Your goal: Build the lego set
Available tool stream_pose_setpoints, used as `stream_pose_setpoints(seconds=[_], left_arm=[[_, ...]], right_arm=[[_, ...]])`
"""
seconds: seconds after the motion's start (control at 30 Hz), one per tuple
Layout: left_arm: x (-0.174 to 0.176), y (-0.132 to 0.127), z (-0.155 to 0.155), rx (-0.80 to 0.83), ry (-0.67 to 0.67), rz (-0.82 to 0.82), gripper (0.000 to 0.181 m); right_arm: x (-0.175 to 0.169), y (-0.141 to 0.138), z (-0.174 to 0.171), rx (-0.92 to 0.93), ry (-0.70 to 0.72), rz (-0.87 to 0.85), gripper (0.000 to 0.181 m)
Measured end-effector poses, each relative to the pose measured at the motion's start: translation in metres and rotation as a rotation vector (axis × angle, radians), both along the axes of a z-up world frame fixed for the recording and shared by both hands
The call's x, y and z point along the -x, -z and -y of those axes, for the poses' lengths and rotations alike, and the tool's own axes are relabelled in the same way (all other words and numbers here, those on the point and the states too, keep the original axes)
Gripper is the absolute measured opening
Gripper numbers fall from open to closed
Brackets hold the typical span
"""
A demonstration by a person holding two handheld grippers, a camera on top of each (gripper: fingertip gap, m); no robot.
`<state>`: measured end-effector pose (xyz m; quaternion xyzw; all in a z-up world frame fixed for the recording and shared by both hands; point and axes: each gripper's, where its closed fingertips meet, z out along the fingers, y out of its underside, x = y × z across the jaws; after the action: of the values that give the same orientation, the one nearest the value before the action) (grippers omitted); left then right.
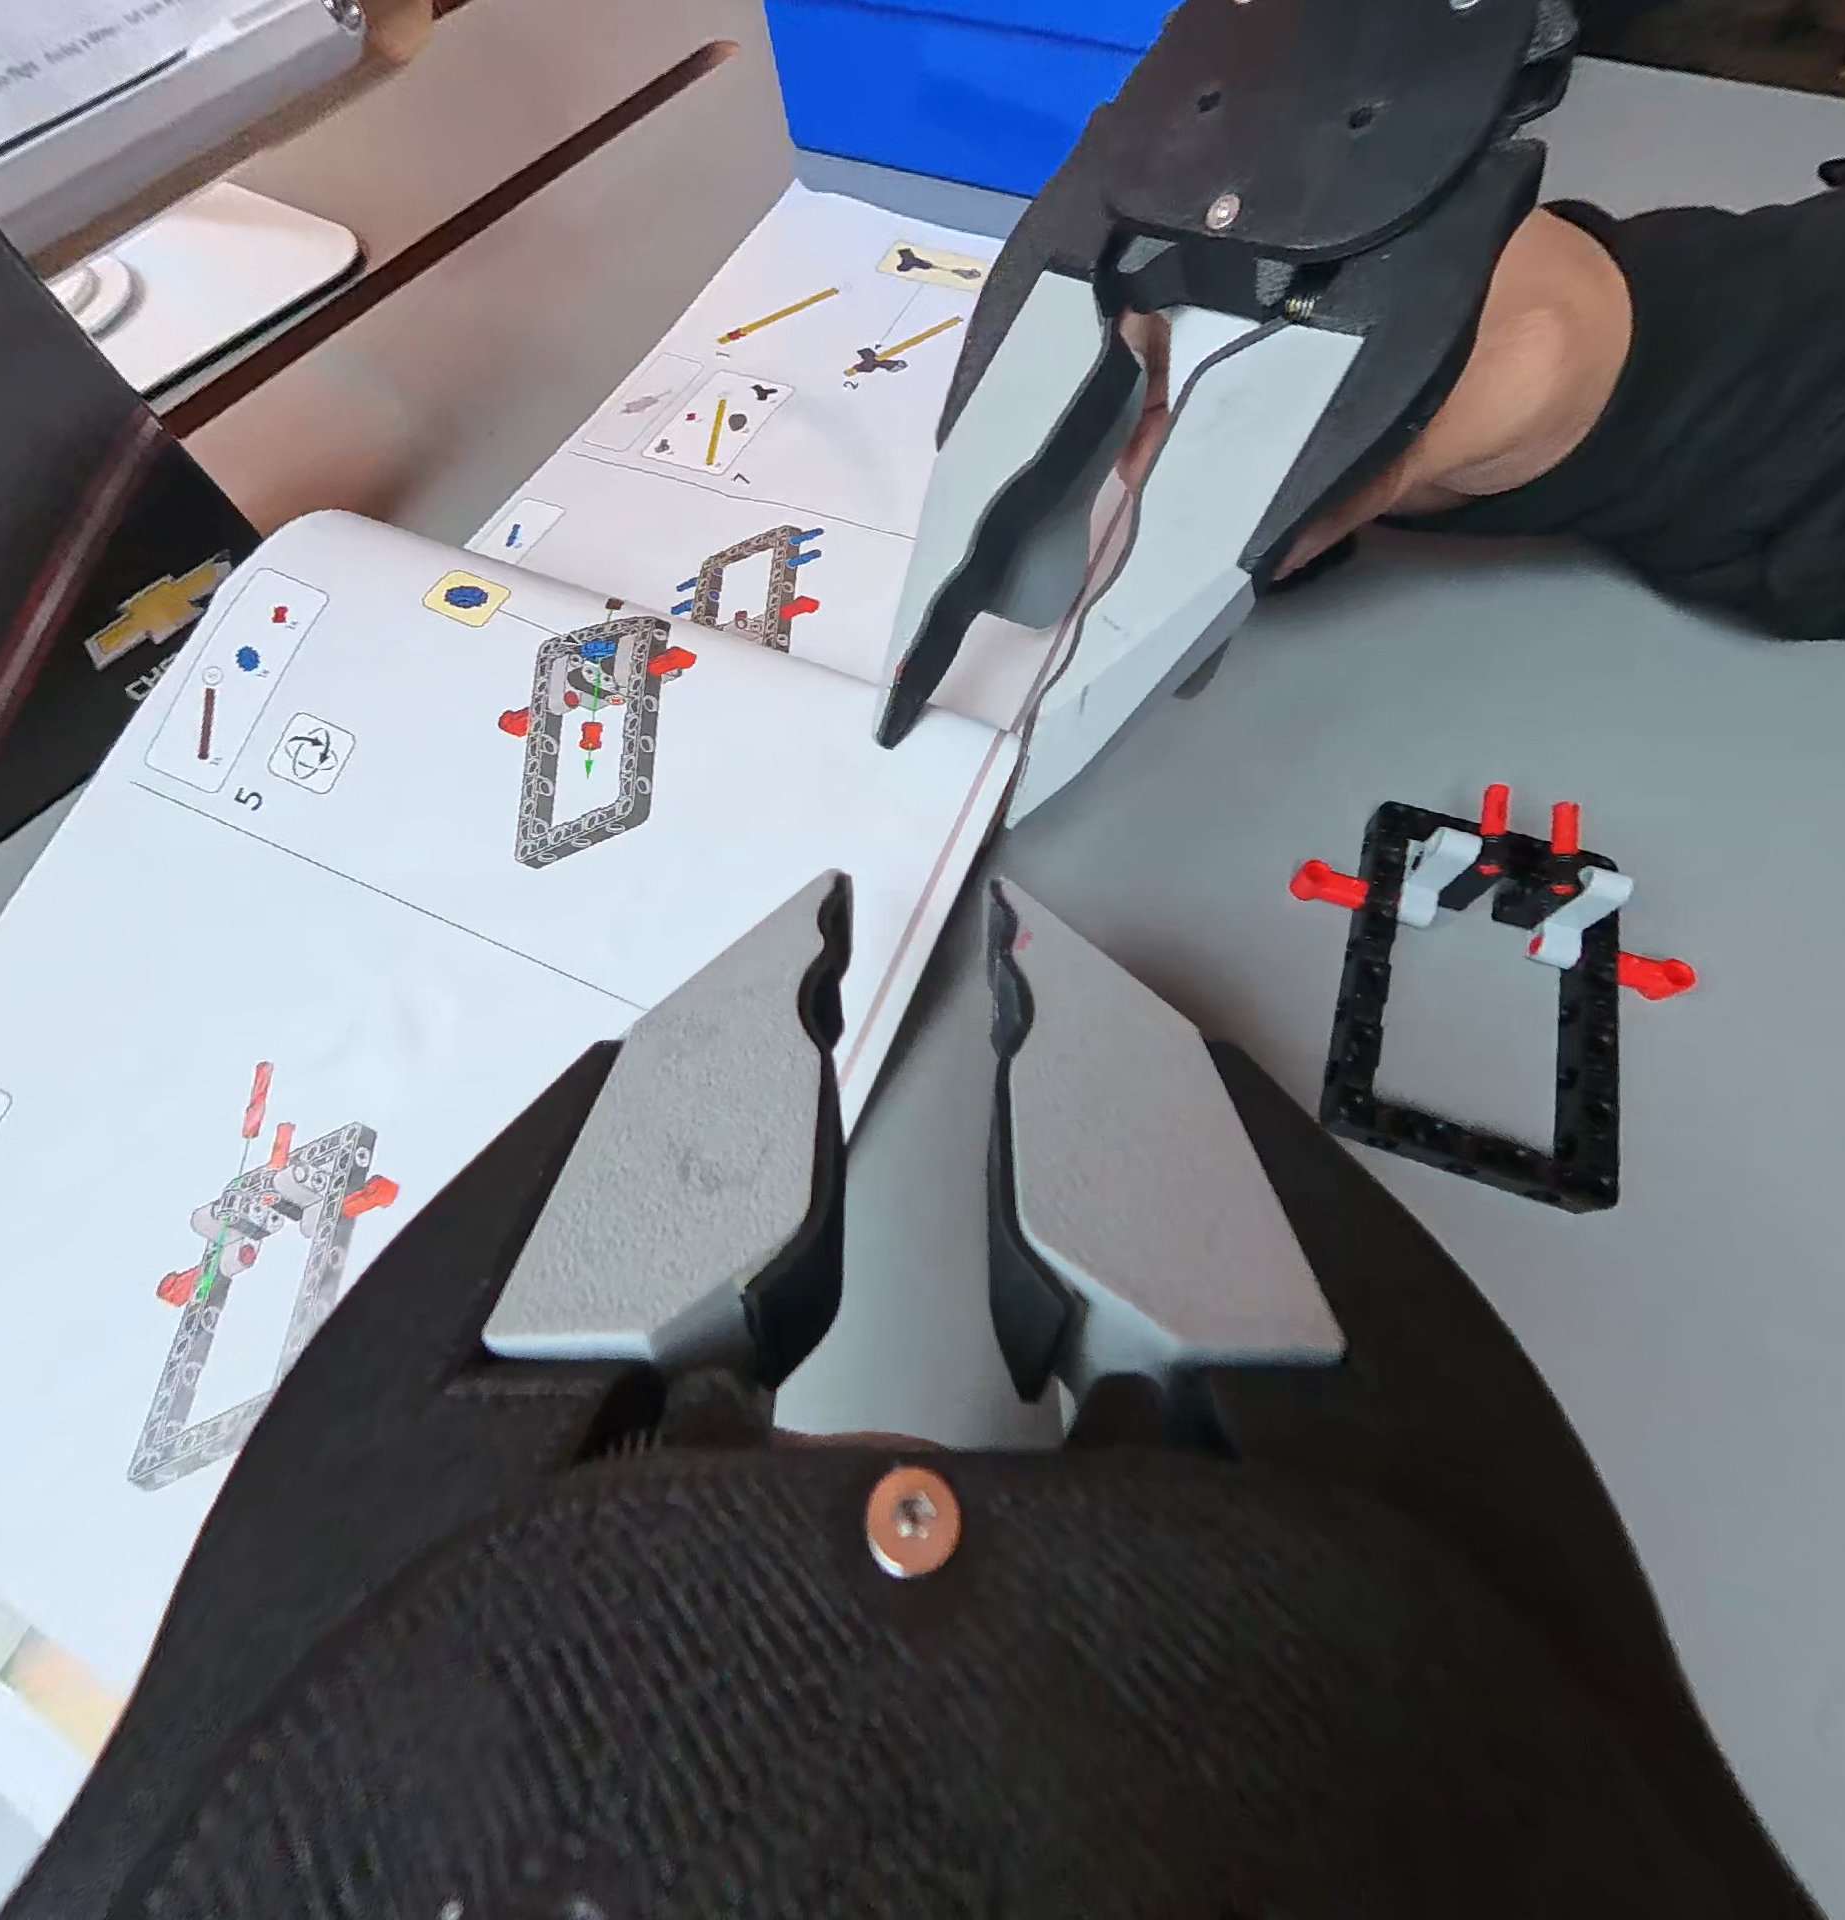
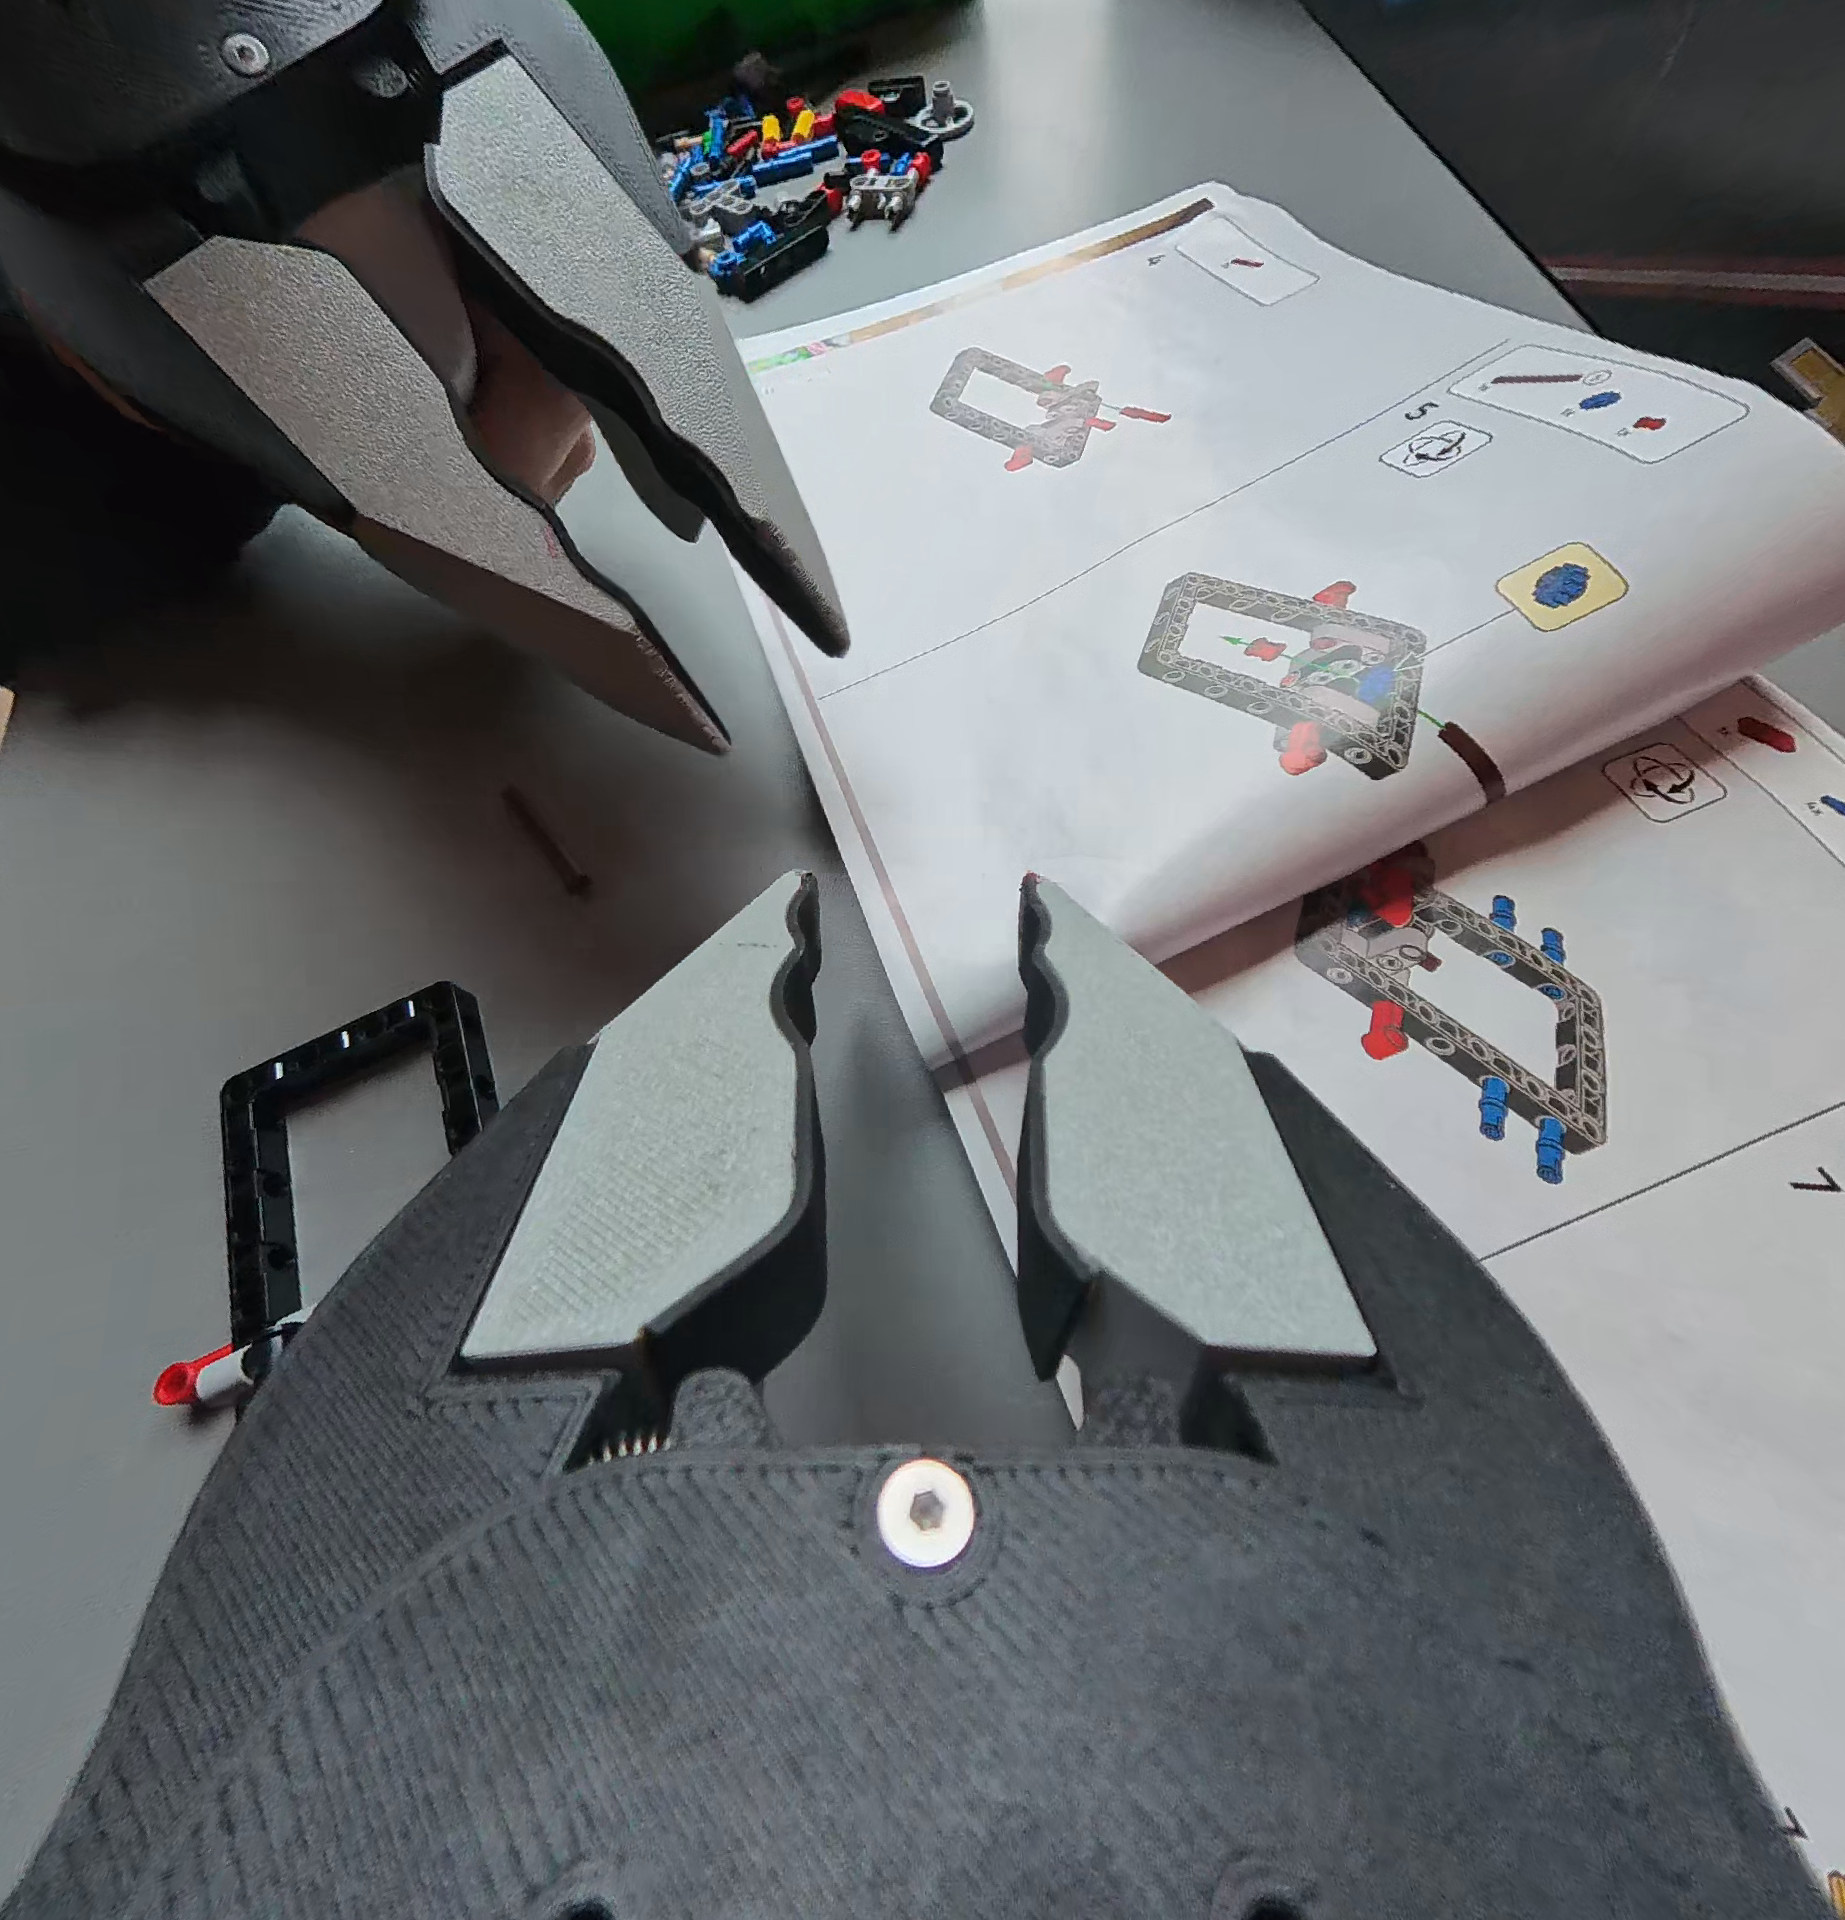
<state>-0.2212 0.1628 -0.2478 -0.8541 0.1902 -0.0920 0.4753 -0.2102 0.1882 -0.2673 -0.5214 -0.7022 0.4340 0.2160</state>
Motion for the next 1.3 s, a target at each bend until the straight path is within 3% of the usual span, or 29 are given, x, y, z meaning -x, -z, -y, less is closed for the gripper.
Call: stream_pose_setpoints(seconds=[0.53,0.83,1.0,1.3], left_arm=[[-0.014,0.01,0.006,0.056,0.046,-0.016,0.026],[-0.038,0.01,0.032,0.153,0.241,0.053,0.029],[-0.044,0.026,0.056,0.291,0.349,-0.01,0.029],[-0.025,0.041,0.069,0.384,0.338,-0.141,0.024]], right_arm=[[-0.001,0.002,0.003,0.006,-0.023,0.013,0.036],[-0.001,0.001,0.004,0.03,-0.031,0.015,0.037],[-0.001,0.001,0.004,0.025,-0.031,0.015,0.037],[-0.001,0.0,0.004,0.021,-0.032,0.01,0.037]])
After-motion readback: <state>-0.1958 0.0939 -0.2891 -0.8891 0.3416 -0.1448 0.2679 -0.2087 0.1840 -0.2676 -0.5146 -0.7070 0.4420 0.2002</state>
